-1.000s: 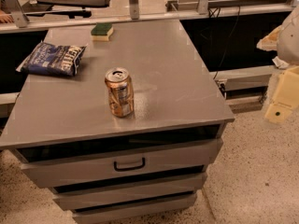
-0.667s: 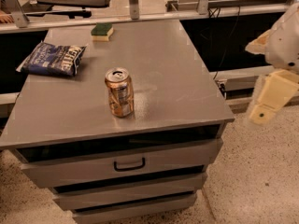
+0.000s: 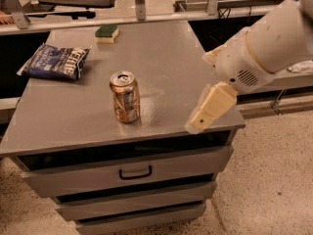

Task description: Knock orange can over

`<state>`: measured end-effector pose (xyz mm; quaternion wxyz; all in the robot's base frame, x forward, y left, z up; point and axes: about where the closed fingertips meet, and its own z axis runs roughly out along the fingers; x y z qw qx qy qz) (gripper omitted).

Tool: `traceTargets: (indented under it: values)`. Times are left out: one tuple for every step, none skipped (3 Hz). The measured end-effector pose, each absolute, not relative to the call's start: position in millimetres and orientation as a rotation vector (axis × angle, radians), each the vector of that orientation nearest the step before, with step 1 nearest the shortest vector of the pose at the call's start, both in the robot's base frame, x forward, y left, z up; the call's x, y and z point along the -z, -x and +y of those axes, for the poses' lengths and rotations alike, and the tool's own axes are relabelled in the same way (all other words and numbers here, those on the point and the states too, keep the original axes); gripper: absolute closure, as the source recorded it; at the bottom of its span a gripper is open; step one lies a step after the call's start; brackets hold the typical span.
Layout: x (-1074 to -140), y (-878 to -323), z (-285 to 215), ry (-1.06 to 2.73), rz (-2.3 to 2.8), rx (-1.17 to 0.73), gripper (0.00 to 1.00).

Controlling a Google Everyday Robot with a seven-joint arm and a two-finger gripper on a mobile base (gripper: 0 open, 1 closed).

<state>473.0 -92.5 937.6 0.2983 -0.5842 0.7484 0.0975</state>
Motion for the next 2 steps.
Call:
traceTargets:
  values:
    - [-918, -494, -41, 1.506, 1.868, -0.362, 0.00]
    - [-896, -518, -11, 1.443, 1.792, -0.433, 0.00]
